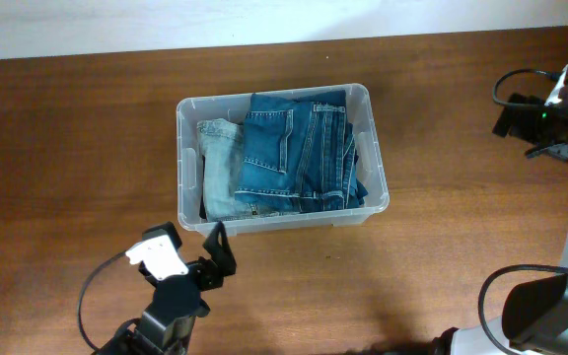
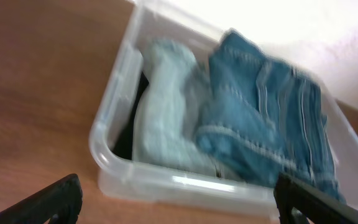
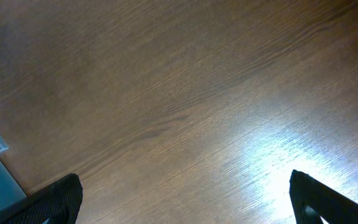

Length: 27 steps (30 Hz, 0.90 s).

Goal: Pack container

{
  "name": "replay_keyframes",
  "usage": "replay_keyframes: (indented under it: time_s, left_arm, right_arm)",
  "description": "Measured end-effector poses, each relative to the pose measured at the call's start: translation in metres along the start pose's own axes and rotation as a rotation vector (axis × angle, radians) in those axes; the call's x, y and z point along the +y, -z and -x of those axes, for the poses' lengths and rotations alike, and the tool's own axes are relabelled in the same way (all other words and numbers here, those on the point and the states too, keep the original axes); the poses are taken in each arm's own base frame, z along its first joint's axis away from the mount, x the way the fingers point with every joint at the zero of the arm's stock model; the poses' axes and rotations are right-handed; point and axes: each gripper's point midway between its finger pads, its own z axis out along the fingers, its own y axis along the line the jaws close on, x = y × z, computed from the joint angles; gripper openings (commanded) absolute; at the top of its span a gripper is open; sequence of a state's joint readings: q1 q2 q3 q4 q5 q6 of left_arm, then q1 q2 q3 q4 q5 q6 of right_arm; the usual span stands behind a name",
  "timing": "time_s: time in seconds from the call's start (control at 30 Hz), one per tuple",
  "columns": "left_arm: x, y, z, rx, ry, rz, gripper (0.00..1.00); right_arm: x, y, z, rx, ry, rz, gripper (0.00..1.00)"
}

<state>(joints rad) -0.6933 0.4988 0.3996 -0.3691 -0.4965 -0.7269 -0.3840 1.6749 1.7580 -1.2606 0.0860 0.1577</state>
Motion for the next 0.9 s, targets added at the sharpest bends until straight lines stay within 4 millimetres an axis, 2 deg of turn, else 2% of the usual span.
replay_keyframes:
  time_s: [0.2, 0.4, 0.6, 0.8, 0.9]
  left_arm:
    - [0.002, -0.006, -0.035, 0.109, -0.027, -0.039, 0.99]
    - [0.003, -0.013, -0.049, 0.113, -0.019, -0.069, 0.99]
    - [0.022, -0.020, -0.075, 0.159, -0.045, -0.032, 0.99]
    - [0.025, -0.021, -0.076, 0.150, -0.055, -0.024, 0.99]
    - [0.036, -0.021, -0.076, 0.141, -0.093, 0.026, 0.99]
  right_arm:
    - [0.000, 0.000, 0.000, 0.000, 0.000, 0.000, 0.99]
    - [0.000, 0.000, 0.000, 0.000, 0.000, 0.000, 0.98]
    - [0.000, 0.000, 0.000, 0.000, 0.000, 0.000, 0.99]
    - [0.000, 0.000, 0.000, 0.000, -0.001, 0.000, 0.98]
    - [0.000, 0.000, 0.000, 0.000, -0.001, 0.000, 0.99]
